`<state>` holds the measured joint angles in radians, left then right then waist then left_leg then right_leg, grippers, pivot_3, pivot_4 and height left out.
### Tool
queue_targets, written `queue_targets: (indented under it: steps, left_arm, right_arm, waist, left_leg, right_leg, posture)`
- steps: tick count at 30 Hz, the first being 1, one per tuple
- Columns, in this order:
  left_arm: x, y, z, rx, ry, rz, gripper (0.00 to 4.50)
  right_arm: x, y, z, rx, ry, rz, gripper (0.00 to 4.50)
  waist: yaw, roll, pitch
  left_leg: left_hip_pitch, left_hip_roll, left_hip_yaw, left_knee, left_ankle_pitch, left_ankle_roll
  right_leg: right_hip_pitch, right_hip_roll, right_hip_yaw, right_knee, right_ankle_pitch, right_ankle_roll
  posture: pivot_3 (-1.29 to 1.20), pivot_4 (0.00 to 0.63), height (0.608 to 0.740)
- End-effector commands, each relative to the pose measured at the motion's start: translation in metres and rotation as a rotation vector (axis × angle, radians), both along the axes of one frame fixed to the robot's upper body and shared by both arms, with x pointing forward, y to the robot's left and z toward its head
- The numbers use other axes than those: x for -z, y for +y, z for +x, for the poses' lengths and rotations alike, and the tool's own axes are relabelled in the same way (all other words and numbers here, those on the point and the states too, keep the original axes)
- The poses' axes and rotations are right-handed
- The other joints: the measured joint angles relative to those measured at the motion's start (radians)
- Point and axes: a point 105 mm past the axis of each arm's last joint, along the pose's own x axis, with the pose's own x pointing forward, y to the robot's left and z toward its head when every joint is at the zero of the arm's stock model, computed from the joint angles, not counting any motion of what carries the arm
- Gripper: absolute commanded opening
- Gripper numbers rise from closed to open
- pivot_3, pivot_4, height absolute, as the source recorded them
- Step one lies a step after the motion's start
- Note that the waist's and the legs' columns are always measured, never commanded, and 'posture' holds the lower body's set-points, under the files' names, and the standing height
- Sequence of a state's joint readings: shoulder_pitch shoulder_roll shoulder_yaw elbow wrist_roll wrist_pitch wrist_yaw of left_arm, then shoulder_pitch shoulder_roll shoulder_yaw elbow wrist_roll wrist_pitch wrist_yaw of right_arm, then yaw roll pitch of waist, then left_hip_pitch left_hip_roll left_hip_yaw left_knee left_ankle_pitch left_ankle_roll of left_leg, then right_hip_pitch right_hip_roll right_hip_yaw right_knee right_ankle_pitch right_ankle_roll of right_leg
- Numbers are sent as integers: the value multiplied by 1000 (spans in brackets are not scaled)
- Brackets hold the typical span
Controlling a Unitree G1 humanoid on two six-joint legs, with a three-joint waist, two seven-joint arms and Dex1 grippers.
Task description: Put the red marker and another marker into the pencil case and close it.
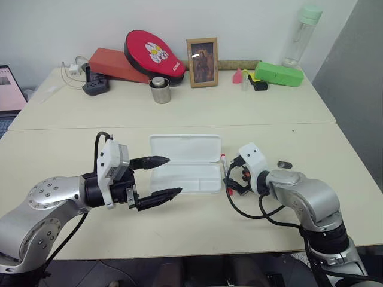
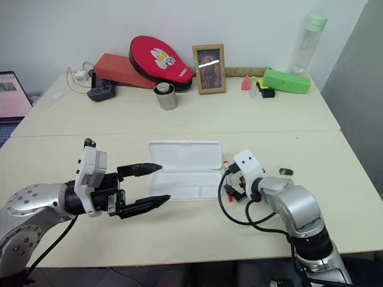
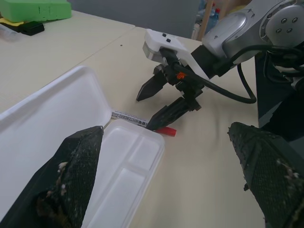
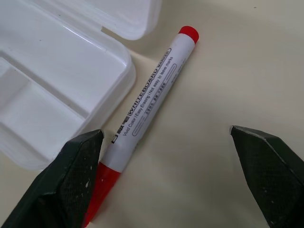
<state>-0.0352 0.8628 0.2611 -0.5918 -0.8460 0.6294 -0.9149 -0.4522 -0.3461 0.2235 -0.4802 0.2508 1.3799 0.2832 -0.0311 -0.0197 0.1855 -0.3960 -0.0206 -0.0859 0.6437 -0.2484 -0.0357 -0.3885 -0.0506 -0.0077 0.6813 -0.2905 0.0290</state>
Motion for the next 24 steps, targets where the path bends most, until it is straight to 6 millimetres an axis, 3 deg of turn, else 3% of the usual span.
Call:
queue_targets:
  steps: [1, 4, 7, 21, 24]
  left_arm:
    - [-11, -3, -3, 12, -52, 11, 4500]
    - [-12, -3, -3, 10, -53, 11, 4500]
    - [-12, -3, -3, 7, -55, 11, 4500]
    - [-14, -5, -3, 5, -60, 7, 4500]
    - [-14, -6, -3, 5, -61, 8, 4500]
  right_arm:
    - [-3, 1, 3, 3, -45, -24, 4470]
    - [-2, 1, 4, 1, -55, -46, 4470]
    - [1, -3, 4, 2, -57, -83, 3958]
    - [-1, -18, 9, 47, -52, -93, 805]
    - [-4, -32, 15, 92, -62, -108, 253]
  waist:
    - [0, 0, 0]
    - [0, 0, 0]
    - [0, 0, 0]
    - [2, 0, 0]
    - [2, 0, 0]
  left_leg:
    - [0, 0, 0, 0, 0, 0]
    - [0, 0, 0, 0, 0, 0]
    - [0, 0, 0, 0, 0, 0]
    - [0, -1, 0, 0, 0, 0]
    - [0, -1, 0, 0, 0, 0]
  right_leg:
    - [0, 0, 0, 0, 0, 0]
    - [0, 0, 0, 0, 0, 0]
    - [0, 0, 0, 0, 0, 0]
    - [1, 0, 0, 0, 0, 0]
    - [1, 0, 0, 0, 0, 0]
  posture:
    - [0, 150, 740]
    - [0, 150, 740]
    - [0, 150, 740]
    - [0, 150, 740]
    - [0, 150, 740]
